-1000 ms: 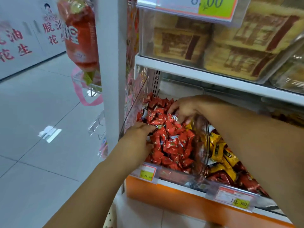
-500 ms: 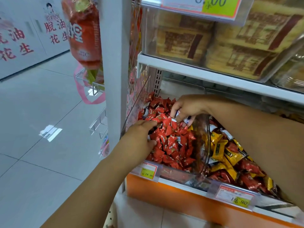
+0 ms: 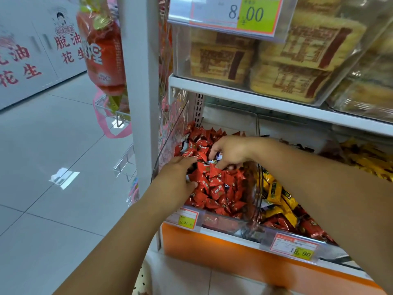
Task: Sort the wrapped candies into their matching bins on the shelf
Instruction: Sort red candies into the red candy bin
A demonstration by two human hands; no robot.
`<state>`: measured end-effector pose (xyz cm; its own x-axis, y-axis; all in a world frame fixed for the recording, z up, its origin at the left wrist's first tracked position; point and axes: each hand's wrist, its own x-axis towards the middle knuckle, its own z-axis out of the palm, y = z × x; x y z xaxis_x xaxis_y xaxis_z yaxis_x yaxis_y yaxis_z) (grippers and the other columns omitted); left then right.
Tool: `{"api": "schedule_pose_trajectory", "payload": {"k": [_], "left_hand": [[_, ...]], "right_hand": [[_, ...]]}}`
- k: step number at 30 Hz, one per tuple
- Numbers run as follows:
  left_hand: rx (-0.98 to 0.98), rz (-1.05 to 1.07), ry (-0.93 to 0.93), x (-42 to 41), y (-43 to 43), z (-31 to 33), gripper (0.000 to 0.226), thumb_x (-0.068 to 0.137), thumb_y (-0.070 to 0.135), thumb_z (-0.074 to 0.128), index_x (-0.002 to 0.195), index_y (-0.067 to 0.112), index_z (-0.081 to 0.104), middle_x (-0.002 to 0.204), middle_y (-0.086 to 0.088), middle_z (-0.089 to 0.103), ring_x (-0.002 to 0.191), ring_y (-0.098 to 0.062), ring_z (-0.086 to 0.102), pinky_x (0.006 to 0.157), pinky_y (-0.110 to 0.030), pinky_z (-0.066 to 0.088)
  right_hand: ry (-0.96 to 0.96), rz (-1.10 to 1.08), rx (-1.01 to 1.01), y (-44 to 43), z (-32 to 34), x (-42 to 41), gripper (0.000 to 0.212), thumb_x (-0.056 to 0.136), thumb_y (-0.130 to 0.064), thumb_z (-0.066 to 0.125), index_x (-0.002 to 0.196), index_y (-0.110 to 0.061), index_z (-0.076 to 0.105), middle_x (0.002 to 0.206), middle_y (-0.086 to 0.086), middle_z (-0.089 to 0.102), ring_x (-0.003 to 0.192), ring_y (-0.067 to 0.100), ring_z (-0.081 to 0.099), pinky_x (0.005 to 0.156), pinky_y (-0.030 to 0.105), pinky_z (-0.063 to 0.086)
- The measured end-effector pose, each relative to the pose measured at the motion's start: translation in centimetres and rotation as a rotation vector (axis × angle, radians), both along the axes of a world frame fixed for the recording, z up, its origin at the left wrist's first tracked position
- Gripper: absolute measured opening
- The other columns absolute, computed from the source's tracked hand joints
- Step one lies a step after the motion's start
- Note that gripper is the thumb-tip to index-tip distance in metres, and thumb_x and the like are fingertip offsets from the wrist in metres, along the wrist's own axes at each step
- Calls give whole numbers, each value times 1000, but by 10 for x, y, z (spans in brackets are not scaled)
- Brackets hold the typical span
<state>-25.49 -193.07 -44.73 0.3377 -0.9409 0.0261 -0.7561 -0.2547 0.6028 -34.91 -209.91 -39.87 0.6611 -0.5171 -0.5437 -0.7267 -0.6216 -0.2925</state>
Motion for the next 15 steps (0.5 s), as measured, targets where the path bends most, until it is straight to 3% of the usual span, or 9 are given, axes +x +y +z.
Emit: {"api": "schedule_pose_trajectory", "payload": {"k": [3, 6, 10, 13, 15], "left_hand": [[25, -19, 1, 1, -2, -3, 63, 91, 21, 62, 146, 30, 34, 147, 2, 34, 125, -14, 43, 87, -9, 25], [25, -24, 10, 1, -4, -5, 62, 91, 21, 62, 146, 31, 34, 147, 2, 34, 125, -14, 43, 91, -12, 28], [27, -14, 1, -2, -7, -3, 62, 91, 22, 62, 146, 30, 34, 149, 2, 33, 133, -17, 37, 103, -23, 32], [9, -17, -7, -6, -8, -2, 61, 91, 21, 62, 146, 28, 35, 150, 2, 31, 136, -17, 33, 107, -24, 29], [5, -23, -19, -9, -9, -1, 61, 91, 22, 63, 145, 27, 36, 151, 1, 30, 137, -18, 30, 109, -24, 26]], "right_hand": [[-122, -19, -68, -1, 4, -6, 25, 88, -20, 68, 113, -19, 63, 90, 2, 66, 63, 10, 58, 53, 20, 45], [-244, -54, -127, -5, 19, -17, 22, 82, -34, 73, 101, -32, 61, 104, 1, 66, 72, 10, 63, 66, 22, 42], [-363, -119, -137, -5, 33, -38, 25, 84, -37, 69, 106, -29, 60, 84, -10, 61, 68, 6, 61, 63, 21, 43], [-395, -173, -266, -14, 39, -61, 25, 87, -39, 65, 111, -33, 60, 113, -9, 58, 101, 16, 60, 88, 30, 47], [-383, -269, -316, -20, 43, -81, 18, 88, -39, 64, 105, -39, 57, 123, -6, 56, 104, 24, 60, 94, 36, 48]]}}
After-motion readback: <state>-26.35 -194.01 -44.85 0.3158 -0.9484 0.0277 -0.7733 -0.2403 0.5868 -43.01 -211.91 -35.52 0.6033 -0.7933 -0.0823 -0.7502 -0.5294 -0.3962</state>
